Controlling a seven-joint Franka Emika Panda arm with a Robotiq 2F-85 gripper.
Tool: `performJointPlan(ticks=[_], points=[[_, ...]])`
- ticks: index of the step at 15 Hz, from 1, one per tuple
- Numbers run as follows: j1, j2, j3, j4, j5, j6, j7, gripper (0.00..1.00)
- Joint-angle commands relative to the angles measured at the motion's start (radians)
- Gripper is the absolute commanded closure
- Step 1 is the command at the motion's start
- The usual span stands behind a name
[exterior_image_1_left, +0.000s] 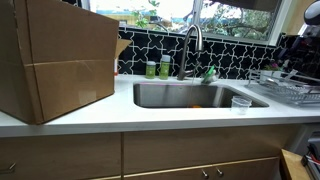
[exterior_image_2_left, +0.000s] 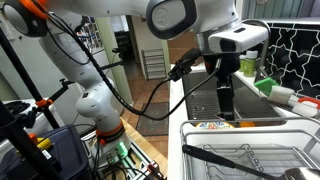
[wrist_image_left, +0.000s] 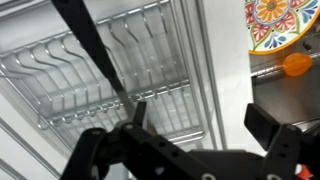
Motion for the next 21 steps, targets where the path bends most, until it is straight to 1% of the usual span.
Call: performJointPlan(ticks=[1, 3, 6, 8, 9, 10, 11, 13, 15, 17, 19, 21], points=[[-0.022, 0.019, -0.007, 0.024, 0.000, -0.017, 0.014, 0.00], [-0.046, 0.047, -0.018, 0.052, -0.002, -0.027, 0.028, 0.00], [-0.048, 0.063, -0.015, 0.062, -0.002, -0.028, 0.042, 0.00], [-0.047, 0.085, -0.034, 0.078, 0.016, -0.060, -0.021, 0.00], [-0.044, 0.093, -0.050, 0.095, 0.040, -0.118, -0.071, 0.00], [-0.050, 0.094, -0.058, 0.097, 0.033, -0.133, -0.088, 0.00], [-0.049, 0.103, -0.072, 0.108, 0.040, -0.173, -0.124, 0.00], [-0.051, 0.121, -0.104, 0.125, 0.030, -0.192, -0.191, 0.00], [-0.046, 0.139, -0.136, 0.129, 0.039, -0.157, -0.244, 0.00], [-0.041, 0.150, -0.155, 0.127, 0.036, -0.138, -0.264, 0.00], [-0.034, 0.147, -0.158, 0.112, 0.027, -0.132, -0.279, 0.00], [-0.033, 0.169, -0.158, 0.106, 0.019, -0.095, -0.276, 0.00]])
